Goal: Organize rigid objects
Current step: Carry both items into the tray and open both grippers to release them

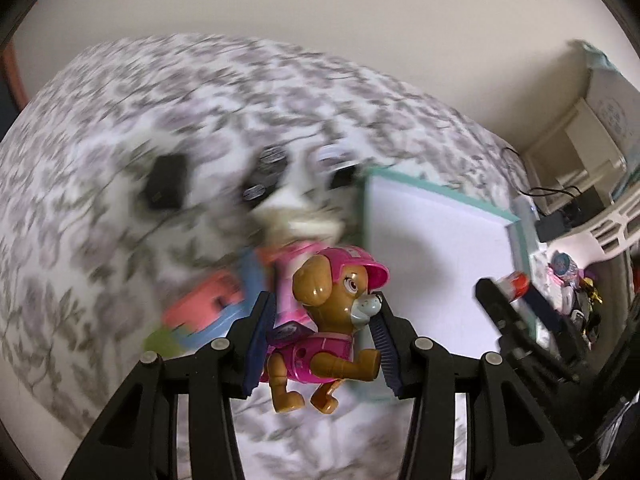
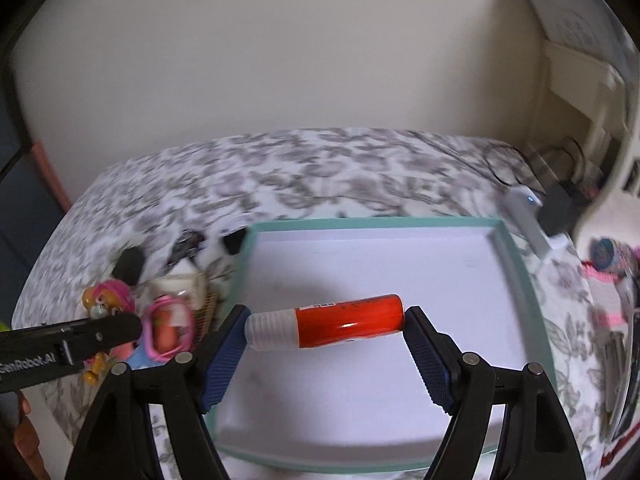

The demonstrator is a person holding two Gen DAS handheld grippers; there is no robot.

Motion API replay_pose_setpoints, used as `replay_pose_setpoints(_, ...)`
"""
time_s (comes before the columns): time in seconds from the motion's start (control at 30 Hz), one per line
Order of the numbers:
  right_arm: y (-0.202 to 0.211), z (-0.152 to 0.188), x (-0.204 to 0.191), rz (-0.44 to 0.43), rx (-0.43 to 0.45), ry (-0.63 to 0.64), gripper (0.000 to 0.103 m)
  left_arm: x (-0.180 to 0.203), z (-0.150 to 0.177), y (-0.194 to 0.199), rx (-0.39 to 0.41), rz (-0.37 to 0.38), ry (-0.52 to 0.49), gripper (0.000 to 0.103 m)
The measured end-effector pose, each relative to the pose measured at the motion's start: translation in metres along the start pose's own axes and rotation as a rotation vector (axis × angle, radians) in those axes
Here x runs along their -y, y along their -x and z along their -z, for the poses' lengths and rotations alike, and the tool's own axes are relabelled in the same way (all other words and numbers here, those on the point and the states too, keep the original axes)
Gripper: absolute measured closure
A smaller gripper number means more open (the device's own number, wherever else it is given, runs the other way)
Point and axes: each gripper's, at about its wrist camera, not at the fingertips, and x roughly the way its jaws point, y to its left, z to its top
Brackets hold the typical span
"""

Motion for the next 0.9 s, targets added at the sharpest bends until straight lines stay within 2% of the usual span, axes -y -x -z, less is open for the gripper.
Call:
replay_pose_setpoints(0.13,-0.004,0.001,0.019,0.120,-0.013,0.000,0.023,0.037,-0.012,-0.020,-0.021,0.000,-0.064,0.054)
replay_pose_setpoints(0.33,-0.017,0.007,0.055,0.237,-0.060,-0.044,0.023,0.073,-0.017,-0.053,-0.064,-0.003,-0.123,0.054)
replay_pose_setpoints(0.7,-0.032,0.015,0.072,0.272,-0.112,-0.065,0.023,0.091,-0.014,-0.095,-0.125,-0.048,-0.159,0.053)
replay_pose_setpoints(0.9,-0.035,0.017,0.076,0.270,-0.132,-0.077,0.023,0.093,-0.010,-0.099,-0.134,-0.049,-0.160,0.053)
